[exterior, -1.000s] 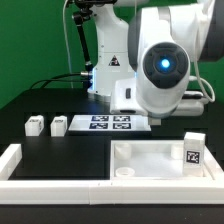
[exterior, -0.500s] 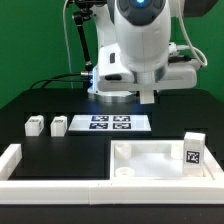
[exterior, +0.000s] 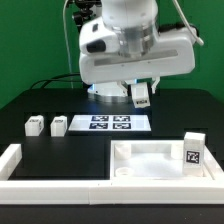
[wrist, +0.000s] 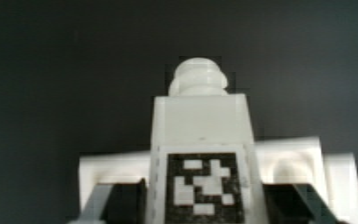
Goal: Assemble square table
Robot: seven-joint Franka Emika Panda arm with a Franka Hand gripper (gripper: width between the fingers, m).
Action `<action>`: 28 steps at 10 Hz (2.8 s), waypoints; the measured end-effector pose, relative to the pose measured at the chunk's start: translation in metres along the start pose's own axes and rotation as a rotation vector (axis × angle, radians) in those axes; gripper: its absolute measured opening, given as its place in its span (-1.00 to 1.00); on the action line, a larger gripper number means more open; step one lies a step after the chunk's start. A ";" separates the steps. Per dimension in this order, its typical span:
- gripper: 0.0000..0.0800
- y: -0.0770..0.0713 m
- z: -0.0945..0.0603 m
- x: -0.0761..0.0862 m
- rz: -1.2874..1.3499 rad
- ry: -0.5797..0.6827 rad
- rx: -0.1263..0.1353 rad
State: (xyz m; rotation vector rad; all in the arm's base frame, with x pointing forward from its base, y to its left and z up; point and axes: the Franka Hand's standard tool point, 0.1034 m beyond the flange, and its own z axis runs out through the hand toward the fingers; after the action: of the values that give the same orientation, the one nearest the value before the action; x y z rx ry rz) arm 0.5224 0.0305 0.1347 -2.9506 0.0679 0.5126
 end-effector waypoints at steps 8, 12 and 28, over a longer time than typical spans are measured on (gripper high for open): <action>-0.27 0.009 -0.010 0.047 -0.031 0.587 -0.095; -0.27 0.010 -0.025 0.074 -0.072 0.932 -0.183; -0.27 0.029 0.023 0.106 -0.102 0.851 -0.218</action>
Offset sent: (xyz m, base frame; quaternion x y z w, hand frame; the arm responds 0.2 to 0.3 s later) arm 0.0000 0.0000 0.0000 0.0000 0.1296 0.0000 0.9916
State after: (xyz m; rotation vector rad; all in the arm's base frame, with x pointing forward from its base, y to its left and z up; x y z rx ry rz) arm 0.6123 0.0035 0.0736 -3.1142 -0.0519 -0.8101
